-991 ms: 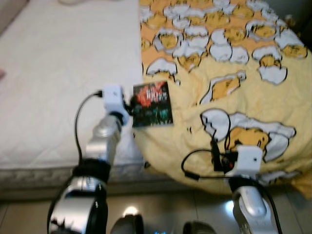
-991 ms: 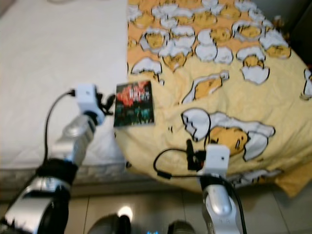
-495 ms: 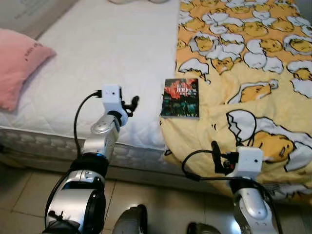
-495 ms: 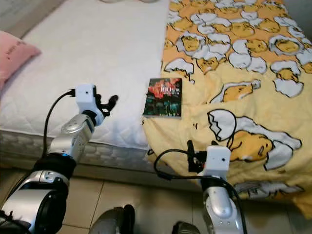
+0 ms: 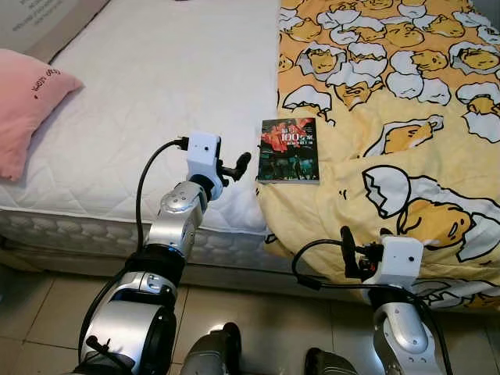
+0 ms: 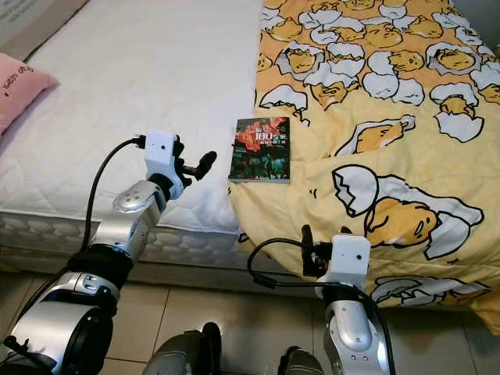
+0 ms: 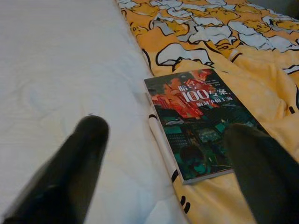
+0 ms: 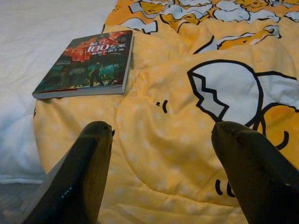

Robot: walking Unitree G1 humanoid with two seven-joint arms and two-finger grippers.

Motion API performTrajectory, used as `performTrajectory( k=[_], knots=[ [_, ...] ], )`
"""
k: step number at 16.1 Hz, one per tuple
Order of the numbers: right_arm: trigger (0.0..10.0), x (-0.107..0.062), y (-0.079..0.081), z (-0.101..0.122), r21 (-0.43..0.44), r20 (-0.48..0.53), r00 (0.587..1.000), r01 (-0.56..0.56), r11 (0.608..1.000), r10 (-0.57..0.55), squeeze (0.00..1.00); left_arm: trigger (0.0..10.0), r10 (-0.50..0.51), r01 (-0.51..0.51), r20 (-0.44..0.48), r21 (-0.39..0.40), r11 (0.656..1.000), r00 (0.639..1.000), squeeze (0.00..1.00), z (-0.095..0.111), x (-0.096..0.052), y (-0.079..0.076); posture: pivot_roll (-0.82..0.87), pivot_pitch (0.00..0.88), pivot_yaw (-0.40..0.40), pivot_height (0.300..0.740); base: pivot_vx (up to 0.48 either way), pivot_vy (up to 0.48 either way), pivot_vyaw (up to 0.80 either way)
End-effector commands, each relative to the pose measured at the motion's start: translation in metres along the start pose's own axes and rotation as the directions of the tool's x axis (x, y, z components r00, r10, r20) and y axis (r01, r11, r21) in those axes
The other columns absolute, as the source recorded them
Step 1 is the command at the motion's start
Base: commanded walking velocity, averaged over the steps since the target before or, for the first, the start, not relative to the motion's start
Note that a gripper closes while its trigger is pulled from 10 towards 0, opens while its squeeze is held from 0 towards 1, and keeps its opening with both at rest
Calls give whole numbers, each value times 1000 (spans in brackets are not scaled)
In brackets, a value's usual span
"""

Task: Clean up the room

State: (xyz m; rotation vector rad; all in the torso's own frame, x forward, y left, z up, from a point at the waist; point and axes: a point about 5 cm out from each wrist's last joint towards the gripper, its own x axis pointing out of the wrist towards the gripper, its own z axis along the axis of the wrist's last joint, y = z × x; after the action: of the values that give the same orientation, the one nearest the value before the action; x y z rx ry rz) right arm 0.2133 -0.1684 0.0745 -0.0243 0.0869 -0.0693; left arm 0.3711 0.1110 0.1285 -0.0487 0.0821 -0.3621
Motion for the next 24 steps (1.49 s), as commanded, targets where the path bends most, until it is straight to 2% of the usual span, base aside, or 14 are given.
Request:
performTrajectory(
  k=[1, 3, 4, 5, 8, 11, 17, 19, 20, 24],
  knots=[
    [10000, -3, -1, 2, 3, 5, 1000, 10, 1000, -10, 86, 10000, -19, 19, -21, 9, 1000, 1000, 1000, -4, 0, -1, -42, 146, 69, 740, 0, 0, 0],
    [10000, -4, -1, 2, 3, 6, 1000, 13, 1000, -13, 86, 10000, -21, 21, -32, -2, 1000, 999, 1000, -5, 2, -2, -47, 151, 68, 740, 0, 0, 0],
    [10000, -5, -1, 1, 1, 4, 1000, 15, 1000, -15, 82, 10000, -7, 7, -45, -9, 1000, 999, 831, -6, 4, -1, -52, 153, 69, 740, 0, 0, 0],
    [10000, -6, -1, 2, 0, 4, 1000, 17, 1000, -17, 82, 10000, -2, 1, -43, -13, 1000, 999, 0, -5, 4, 0, -57, 154, 70, 740, 0, 0, 0],
    [10000, -8, -3, 6, -12, 30, 999, 27, 1000, -27, 82, 10000, -14, 14, 6, -30, 999, 1000, 0, 3, 6, -1, -66, 156, 74, 740, 349, 0, 0],
    [10000, -10, -1, 16, -24, 84, 996, 12, 1000, -10, 98, 10000, -35, 35, 11, -49, 998, 999, 0, 2, 7, -6, -69, 159, 81, 740, 469, 0, 0],
    [10000, -19, 0, 10, -20, 50, 999, 3, 1000, -2, 94, 10000, -82, 82, 7, -64, 995, 997, 0, 4, 13, -15, -83, 166, 87, 740, 476, 0, 0],
    [10000, -21, 2, 10, -14, 46, 999, -10, 1000, 10, 94, 10000, -66, 66, 2, -81, 995, 998, 0, 3, 13, -14, -89, 164, 90, 740, 480, 0, 0],
    [10000, -23, 6, 10, -5, 39, 998, -44, 999, 44, 98, 10000, -54, 48, -46, -111, 993, 998, 0, -2, 13, -11, -93, 166, 90, 740, 0, 0, 0],
    [10000, -43, 8, 5, -8, -8, 994, -105, 994, 105, 110, 10000, -27, -6, -112, -286, 958, 993, 0, -8, 12, 4, -133, 198, 85, 740, 0, 0, 0]
  ],
)
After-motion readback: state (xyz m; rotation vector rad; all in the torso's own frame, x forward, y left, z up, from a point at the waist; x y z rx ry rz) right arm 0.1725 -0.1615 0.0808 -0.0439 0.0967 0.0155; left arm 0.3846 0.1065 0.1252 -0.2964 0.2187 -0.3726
